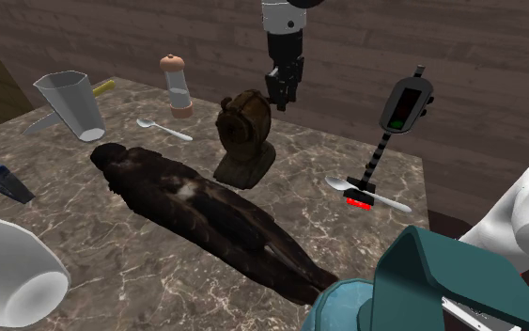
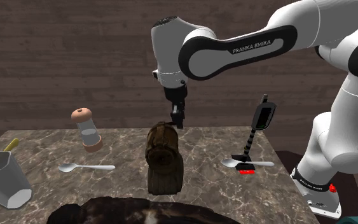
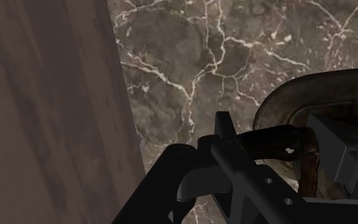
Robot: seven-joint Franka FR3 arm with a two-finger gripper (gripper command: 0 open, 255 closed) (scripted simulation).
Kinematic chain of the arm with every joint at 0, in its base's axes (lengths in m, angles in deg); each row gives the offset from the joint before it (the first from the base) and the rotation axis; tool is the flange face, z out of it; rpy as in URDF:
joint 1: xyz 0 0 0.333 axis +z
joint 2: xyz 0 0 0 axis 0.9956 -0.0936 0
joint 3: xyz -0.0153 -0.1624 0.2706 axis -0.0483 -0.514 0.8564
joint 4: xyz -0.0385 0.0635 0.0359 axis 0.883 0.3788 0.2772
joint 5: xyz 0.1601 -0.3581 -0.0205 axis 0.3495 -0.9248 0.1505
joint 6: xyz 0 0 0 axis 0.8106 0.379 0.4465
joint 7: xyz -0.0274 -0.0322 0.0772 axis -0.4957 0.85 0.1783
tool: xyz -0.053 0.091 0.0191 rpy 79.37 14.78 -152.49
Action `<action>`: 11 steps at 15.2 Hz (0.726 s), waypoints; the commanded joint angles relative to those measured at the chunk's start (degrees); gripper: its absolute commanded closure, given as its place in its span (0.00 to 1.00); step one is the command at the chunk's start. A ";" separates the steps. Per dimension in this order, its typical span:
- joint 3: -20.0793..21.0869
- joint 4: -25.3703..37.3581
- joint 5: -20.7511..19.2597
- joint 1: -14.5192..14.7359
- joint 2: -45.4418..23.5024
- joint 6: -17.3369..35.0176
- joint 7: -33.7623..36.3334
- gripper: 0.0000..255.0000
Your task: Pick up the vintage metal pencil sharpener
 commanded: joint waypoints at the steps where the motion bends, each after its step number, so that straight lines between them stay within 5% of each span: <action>1: -0.01 1.39 0.02 -0.01 0.00 -1.33 -0.11 1.00; 11: 0.11 10.13 -0.14 0.19 -0.80 -9.28 -0.29 1.00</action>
